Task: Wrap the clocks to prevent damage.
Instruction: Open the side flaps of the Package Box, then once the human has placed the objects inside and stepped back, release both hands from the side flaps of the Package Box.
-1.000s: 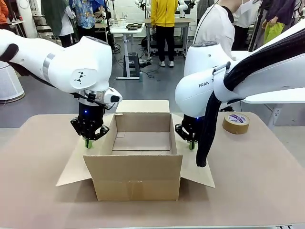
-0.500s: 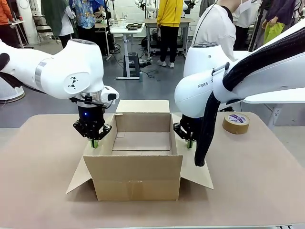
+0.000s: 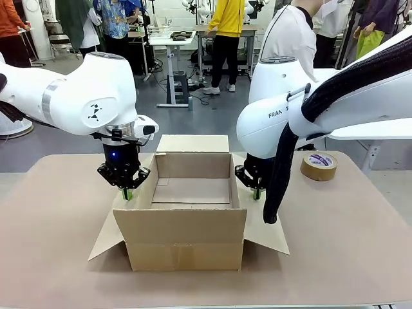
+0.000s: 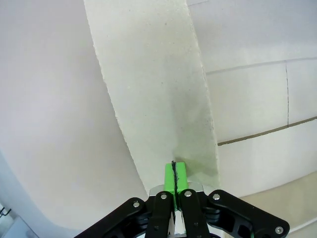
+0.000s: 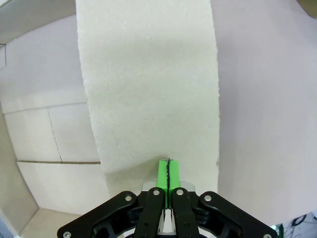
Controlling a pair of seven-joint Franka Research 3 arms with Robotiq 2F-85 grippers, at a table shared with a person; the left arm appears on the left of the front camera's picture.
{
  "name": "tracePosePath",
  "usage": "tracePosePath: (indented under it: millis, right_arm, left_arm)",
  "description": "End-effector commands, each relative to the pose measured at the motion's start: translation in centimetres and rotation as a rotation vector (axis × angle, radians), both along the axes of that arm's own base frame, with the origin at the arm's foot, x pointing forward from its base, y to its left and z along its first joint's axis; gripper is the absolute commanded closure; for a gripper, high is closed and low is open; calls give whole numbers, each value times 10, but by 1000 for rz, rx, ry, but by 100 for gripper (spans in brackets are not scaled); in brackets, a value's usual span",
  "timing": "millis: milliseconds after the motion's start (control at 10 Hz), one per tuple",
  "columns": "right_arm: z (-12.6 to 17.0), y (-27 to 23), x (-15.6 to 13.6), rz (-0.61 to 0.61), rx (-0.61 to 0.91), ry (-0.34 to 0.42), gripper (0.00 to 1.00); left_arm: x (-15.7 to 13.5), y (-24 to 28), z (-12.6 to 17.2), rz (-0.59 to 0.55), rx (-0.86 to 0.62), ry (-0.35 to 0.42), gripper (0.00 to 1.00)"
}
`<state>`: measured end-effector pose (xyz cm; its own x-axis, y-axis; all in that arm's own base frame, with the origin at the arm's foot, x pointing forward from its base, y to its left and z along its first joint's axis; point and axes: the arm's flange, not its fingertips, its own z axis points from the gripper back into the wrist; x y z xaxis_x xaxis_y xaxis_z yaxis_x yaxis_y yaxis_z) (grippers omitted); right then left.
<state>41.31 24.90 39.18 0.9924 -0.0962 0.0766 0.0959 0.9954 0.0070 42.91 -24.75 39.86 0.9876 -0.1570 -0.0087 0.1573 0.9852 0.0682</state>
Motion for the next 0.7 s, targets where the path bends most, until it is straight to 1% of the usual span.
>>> tracePosePath:
  millis: [0, 600]
  right_arm:
    - [-1, 1, -1, 1, 0, 0, 99]
    - [-1, 1, -1, 1, 0, 0, 99]
  left_arm:
    - [2, -1, -1, -5, 9, 4, 100]
    - [2, -1, -1, -5, 9, 4, 100]
